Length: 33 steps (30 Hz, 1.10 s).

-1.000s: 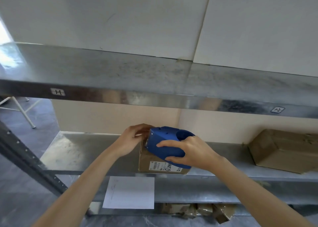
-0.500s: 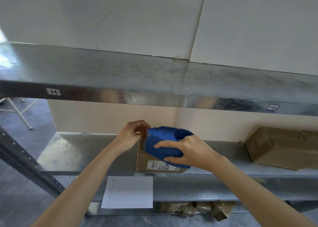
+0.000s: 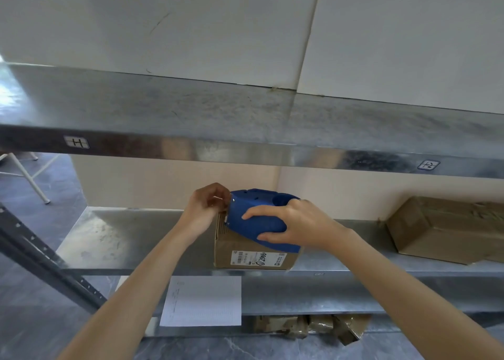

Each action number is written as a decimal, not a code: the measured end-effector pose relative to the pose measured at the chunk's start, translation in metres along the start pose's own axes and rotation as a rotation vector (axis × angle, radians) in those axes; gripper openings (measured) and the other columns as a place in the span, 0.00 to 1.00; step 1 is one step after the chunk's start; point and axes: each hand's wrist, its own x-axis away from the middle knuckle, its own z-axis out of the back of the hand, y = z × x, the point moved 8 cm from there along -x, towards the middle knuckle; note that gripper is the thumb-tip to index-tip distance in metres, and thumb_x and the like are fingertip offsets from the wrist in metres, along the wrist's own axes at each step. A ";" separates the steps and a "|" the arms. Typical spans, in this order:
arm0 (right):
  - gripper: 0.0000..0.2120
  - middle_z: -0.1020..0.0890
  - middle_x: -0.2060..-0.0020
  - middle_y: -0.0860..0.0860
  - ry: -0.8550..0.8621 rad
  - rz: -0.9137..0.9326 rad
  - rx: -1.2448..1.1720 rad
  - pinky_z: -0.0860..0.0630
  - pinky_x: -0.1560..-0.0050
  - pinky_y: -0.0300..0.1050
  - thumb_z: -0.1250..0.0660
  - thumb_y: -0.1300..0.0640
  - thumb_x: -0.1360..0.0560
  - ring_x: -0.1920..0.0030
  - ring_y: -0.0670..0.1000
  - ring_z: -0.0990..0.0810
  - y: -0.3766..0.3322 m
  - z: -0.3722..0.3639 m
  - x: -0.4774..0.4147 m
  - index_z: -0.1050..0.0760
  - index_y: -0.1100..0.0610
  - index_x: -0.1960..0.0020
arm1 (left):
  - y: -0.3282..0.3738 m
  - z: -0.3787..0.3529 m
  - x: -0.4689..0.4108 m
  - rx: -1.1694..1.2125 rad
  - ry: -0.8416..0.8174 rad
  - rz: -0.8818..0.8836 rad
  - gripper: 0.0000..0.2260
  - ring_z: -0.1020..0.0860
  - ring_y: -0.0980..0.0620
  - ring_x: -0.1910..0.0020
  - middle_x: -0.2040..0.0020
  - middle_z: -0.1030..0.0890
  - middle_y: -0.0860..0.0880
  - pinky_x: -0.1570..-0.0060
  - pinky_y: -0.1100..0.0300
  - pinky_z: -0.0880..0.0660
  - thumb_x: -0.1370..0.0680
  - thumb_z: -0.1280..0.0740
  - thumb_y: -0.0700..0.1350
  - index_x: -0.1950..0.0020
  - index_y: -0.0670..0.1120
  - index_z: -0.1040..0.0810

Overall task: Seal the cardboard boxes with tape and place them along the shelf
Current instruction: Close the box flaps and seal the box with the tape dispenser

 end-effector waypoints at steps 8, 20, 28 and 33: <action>0.21 0.21 0.69 0.49 -0.044 -0.050 0.007 0.26 0.65 0.40 0.37 0.38 0.24 0.73 0.47 0.30 0.031 0.001 0.018 0.36 0.32 0.32 | -0.029 0.059 0.004 0.203 0.188 0.130 0.13 0.22 0.52 0.59 0.63 0.18 0.52 0.54 0.58 0.22 0.26 0.34 0.25 0.59 0.43 0.22; 0.20 0.27 0.75 0.35 -0.003 -0.231 -0.102 0.38 0.68 0.30 0.34 0.33 0.29 0.72 0.43 0.27 0.087 0.001 0.053 0.31 0.27 0.38 | -0.058 0.057 0.016 0.245 0.200 0.238 0.18 0.19 0.53 0.45 0.52 0.22 0.47 0.45 0.59 0.25 0.31 0.25 0.29 0.54 0.45 0.30; 0.18 0.20 0.63 0.33 -0.043 -0.289 -0.238 0.32 0.67 0.32 0.29 0.37 0.29 0.70 0.44 0.25 0.108 0.000 0.064 0.30 0.26 0.42 | -0.057 0.023 0.016 0.180 0.190 0.160 0.24 0.17 0.55 0.45 0.50 0.26 0.50 0.50 0.64 0.22 0.33 0.23 0.30 0.51 0.47 0.34; 0.20 0.19 0.47 0.36 -0.085 -0.310 -0.348 0.21 0.55 0.49 0.29 0.38 0.29 0.55 0.48 0.19 0.126 -0.008 0.067 0.30 0.26 0.40 | -0.058 0.012 0.015 -0.020 0.151 0.129 0.26 0.17 0.60 0.49 0.51 0.27 0.52 0.50 0.71 0.26 0.35 0.19 0.35 0.52 0.48 0.34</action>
